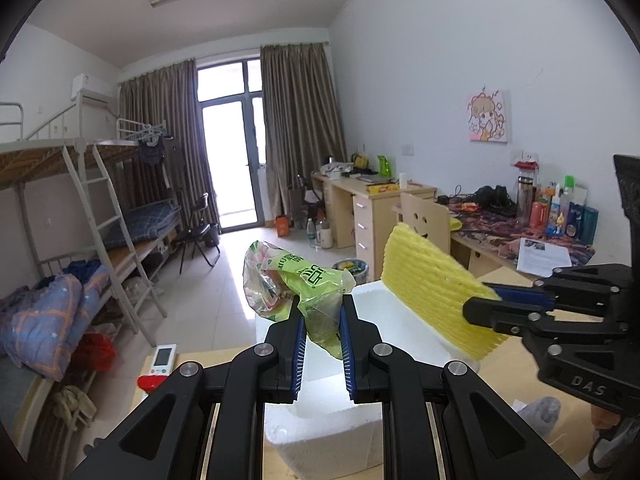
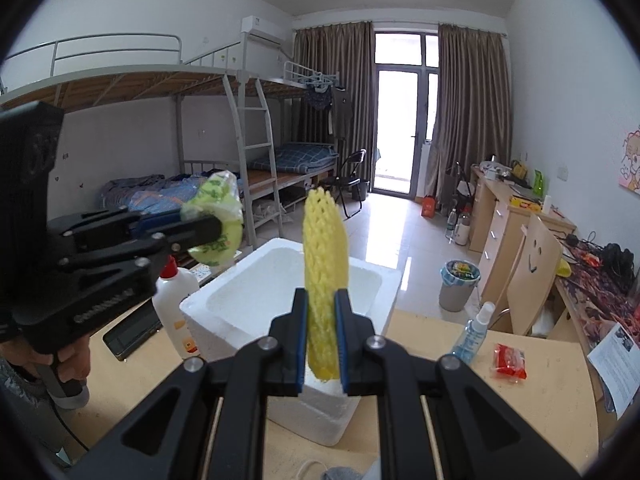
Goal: Organize soft objects
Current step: 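Open the left tool over the foam box, dropping the snack packet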
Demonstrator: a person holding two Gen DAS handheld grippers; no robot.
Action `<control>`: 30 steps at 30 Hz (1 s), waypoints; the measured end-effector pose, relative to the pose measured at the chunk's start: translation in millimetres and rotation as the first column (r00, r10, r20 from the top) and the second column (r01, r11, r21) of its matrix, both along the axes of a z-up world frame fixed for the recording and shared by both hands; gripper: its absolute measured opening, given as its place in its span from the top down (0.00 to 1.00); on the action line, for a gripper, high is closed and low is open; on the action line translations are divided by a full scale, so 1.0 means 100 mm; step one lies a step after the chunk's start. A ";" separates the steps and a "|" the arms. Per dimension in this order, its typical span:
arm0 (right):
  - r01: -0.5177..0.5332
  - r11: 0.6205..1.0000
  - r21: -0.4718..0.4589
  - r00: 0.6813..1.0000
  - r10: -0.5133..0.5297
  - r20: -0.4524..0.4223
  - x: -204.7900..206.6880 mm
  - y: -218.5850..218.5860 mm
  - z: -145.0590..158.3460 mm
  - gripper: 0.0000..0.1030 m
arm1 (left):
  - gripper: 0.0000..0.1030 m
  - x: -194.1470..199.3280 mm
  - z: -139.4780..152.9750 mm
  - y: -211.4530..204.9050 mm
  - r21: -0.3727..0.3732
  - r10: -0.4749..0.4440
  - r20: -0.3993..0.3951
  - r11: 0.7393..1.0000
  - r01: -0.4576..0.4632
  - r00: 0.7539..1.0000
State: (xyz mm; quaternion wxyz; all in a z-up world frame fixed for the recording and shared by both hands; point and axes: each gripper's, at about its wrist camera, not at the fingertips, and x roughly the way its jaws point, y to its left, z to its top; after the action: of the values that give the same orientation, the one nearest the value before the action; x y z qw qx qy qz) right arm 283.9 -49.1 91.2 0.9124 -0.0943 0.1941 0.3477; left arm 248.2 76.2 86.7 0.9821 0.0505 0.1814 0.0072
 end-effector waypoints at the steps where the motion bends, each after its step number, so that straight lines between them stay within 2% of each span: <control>1: 0.001 1.000 0.001 1.000 -0.001 -0.001 0.00 -0.01 0.00 0.85 | 0.83 0.03 -0.01 -0.01 0.003 -0.004 -0.003 1.000 0.004 1.000; 11: 0.052 0.999 -0.003 0.999 -0.052 0.012 0.00 -0.20 0.04 0.85 | 0.83 0.26 -0.12 -0.18 0.051 -0.028 -0.042 0.998 0.030 0.999; 21: 0.095 0.995 -0.008 0.995 -0.095 0.005 0.08 -0.32 0.03 0.85 | 0.81 0.39 -0.19 -0.17 0.089 -0.012 -0.061 0.996 0.017 0.998; 22: 0.097 0.995 -0.010 0.995 -0.097 0.005 0.08 -0.33 0.02 0.85 | 0.78 0.40 -0.18 -0.18 0.089 -0.013 -0.061 0.996 0.019 0.998; 24: 0.096 0.995 -0.008 0.995 -0.096 0.004 0.08 -0.32 0.02 0.85 | 0.61 0.38 -0.17 -0.17 0.093 -0.008 -0.055 0.996 0.013 0.998; 25: 0.094 0.996 -0.006 0.996 -0.094 0.005 0.08 -0.33 0.02 0.85 | 0.40 0.37 -0.15 -0.17 0.094 -0.006 -0.048 0.995 0.010 0.999; 26: 0.094 0.996 -0.006 0.996 -0.093 0.007 0.08 -0.33 0.02 0.85 | 0.29 0.35 -0.14 -0.16 0.090 -0.001 -0.038 0.996 0.005 0.999; 30: 0.089 0.996 -0.007 0.996 -0.089 0.007 0.09 -0.32 -0.01 0.85 | 0.17 0.29 -0.07 -0.09 0.084 0.015 -0.008 0.996 -0.014 1.000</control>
State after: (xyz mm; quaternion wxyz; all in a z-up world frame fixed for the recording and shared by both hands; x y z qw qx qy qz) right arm 293.3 -80.9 90.6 0.9273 -0.0901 0.1962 0.3059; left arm 276.8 67.1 80.2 0.9782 0.0905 0.1855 0.0219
